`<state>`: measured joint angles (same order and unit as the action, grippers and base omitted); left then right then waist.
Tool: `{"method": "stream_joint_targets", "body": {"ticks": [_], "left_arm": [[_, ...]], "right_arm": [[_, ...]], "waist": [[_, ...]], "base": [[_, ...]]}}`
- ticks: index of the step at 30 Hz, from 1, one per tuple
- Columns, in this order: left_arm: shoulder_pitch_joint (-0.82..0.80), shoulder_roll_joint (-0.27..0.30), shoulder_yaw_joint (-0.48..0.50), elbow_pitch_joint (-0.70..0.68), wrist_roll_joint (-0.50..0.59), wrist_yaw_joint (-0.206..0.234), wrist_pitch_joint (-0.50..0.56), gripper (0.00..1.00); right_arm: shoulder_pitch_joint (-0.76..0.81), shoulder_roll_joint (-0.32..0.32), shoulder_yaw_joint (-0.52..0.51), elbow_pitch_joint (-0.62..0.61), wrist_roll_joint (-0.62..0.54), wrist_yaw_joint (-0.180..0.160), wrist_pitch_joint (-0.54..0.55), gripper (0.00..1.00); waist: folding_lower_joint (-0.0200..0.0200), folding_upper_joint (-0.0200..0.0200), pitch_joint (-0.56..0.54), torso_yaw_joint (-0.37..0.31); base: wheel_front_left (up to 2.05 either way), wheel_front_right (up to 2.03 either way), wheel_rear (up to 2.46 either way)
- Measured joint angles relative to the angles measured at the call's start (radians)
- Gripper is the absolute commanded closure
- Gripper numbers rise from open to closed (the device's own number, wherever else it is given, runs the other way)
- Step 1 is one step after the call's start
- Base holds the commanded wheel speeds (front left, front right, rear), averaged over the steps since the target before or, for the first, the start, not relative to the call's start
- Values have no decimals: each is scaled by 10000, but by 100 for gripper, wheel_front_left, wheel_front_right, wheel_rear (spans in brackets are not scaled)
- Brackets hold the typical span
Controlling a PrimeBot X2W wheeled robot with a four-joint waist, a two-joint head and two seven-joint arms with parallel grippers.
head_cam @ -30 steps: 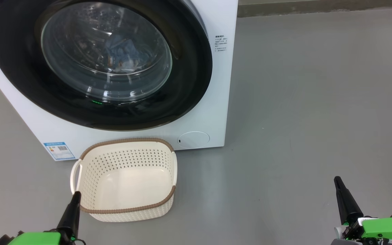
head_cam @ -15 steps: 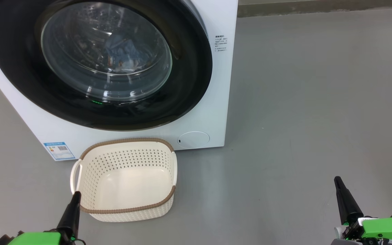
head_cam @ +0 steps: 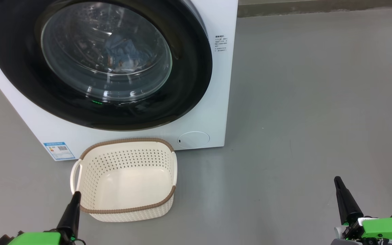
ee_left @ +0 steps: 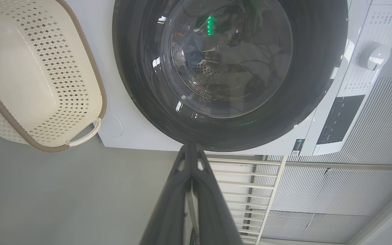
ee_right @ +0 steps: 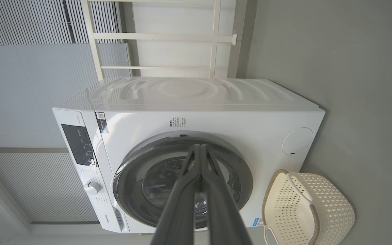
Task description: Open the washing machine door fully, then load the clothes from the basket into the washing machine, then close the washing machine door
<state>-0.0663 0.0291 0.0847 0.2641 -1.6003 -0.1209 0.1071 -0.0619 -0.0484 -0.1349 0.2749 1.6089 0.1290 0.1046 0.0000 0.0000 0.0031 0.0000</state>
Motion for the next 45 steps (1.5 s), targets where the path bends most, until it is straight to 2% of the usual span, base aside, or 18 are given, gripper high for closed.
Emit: {"method": "stream_joint_targets", "body": {"ticks": [45], "left_arm": [[-1, 2, 0, 2, 0, 0, 0, 100]], "right_arm": [[0, 12, -8, 0, 0, 0, 8, 100]], "waist": [[0, 0, 0, 0]], "base": [[0, 0, 0]]}}
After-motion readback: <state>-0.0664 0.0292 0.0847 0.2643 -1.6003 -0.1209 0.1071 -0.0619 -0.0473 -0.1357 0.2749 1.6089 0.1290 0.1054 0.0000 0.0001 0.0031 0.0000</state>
